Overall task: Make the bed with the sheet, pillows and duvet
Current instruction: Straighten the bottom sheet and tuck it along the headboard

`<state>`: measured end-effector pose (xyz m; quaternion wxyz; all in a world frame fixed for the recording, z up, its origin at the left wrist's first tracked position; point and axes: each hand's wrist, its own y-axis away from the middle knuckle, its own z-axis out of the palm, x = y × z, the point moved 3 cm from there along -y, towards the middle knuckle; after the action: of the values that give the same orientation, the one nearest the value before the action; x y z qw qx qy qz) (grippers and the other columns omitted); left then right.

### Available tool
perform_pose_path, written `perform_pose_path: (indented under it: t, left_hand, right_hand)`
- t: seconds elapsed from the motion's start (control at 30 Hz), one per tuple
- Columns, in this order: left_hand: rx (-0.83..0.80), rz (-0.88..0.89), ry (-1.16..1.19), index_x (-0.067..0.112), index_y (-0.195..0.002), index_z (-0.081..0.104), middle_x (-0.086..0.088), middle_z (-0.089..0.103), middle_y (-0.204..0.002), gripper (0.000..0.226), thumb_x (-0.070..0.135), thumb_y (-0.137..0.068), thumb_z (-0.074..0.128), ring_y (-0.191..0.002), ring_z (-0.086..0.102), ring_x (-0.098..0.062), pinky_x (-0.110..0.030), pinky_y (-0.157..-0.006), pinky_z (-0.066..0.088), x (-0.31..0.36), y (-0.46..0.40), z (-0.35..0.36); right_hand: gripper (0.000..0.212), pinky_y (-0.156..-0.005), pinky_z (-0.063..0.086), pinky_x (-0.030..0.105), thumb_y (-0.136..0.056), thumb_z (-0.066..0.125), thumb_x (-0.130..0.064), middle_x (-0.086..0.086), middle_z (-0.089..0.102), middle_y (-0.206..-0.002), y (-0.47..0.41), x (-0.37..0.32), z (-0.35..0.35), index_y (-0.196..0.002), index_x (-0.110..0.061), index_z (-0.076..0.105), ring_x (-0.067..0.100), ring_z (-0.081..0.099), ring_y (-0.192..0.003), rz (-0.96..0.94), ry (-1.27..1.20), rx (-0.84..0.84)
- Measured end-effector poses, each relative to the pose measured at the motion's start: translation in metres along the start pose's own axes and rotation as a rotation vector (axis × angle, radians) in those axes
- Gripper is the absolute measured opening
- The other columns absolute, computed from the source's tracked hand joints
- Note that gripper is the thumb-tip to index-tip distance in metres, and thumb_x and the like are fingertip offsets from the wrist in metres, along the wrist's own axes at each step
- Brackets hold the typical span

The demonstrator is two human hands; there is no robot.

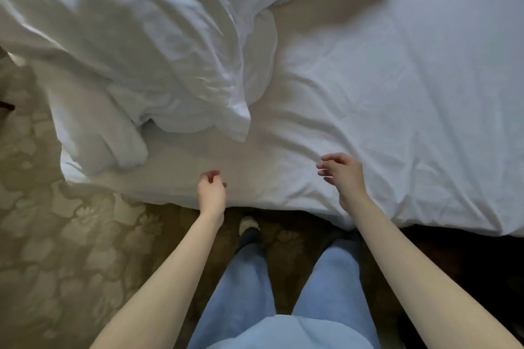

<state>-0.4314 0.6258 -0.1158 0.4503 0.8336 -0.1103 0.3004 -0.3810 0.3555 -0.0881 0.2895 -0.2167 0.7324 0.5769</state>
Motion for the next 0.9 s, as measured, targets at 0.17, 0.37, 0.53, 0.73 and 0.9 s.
perform_pose_path:
  t: [0.17, 0.37, 0.53, 0.73, 0.9]
  left_hand:
    - [0.106, -0.167, 0.027, 0.014, -0.134, 0.04, -0.014, 0.042, -0.135, 0.037, 0.021, -0.098, 0.047, -0.113, 0.049, -0.032, -0.042, -0.095, 0.046, -0.028, -0.065, -0.047]
    - [-0.027, -0.425, 0.214, 0.016, -0.138, 0.03, -0.006, 0.046, -0.119, 0.056, 0.034, -0.093, 0.058, -0.106, 0.049, -0.025, -0.04, -0.091, 0.049, -0.061, -0.105, -0.058]
    - [-0.08, -0.454, 0.232, 0.008, -0.117, 0.052, -0.009, 0.058, -0.106, 0.031, 0.028, -0.095, 0.059, -0.093, 0.058, -0.022, -0.031, -0.079, 0.058, -0.072, -0.136, -0.064]
    - [-0.03, -0.343, -0.019, 0.007, -0.077, 0.059, -0.005, 0.064, -0.072, 0.026, 0.018, -0.099, 0.05, -0.053, 0.05, -0.009, -0.016, -0.035, 0.029, -0.088, -0.152, -0.076]
    - [0.029, -0.325, 0.007, 0.005, -0.068, 0.059, -0.004, 0.057, -0.061, 0.027, 0.007, -0.09, 0.045, -0.046, 0.043, -0.01, -0.017, -0.035, 0.029, -0.084, -0.145, -0.08]
  right_hand:
    - [0.011, -0.052, 0.043, 0.023, -0.092, 0.053, -0.005, 0.012, 0.064, -0.08, 0.004, 0.058, 0.063, -0.088, -0.008, 0.062, 0.016, 0.057, -0.06, 0.255, -0.026, 0.005]
    - [0.047, -0.069, 0.053, 0.04, -0.091, 0.063, -0.03, 0.016, 0.053, -0.125, 0.008, 0.128, 0.12, -0.129, -0.006, 0.047, 0.03, 0.058, -0.1, 0.816, -0.152, -0.088]
    - [0.062, -0.058, 0.054, 0.046, -0.08, 0.076, -0.034, 0.02, 0.047, -0.123, -0.012, 0.143, 0.146, -0.128, -0.012, 0.043, 0.037, 0.057, -0.1, 0.812, -0.463, 0.05]
    - [0.029, -0.028, 0.029, 0.015, -0.098, 0.05, -0.037, 0.005, 0.049, -0.057, -0.026, 0.17, 0.152, -0.088, -0.01, 0.051, 0.008, 0.044, -0.032, 0.78, -0.32, -0.025]
    - [0.028, -0.03, 0.025, 0.015, -0.099, 0.04, -0.015, 0.0, 0.043, -0.055, -0.018, 0.173, 0.152, -0.074, -0.008, 0.051, 0.007, 0.039, -0.032, 0.651, -0.318, 0.127]
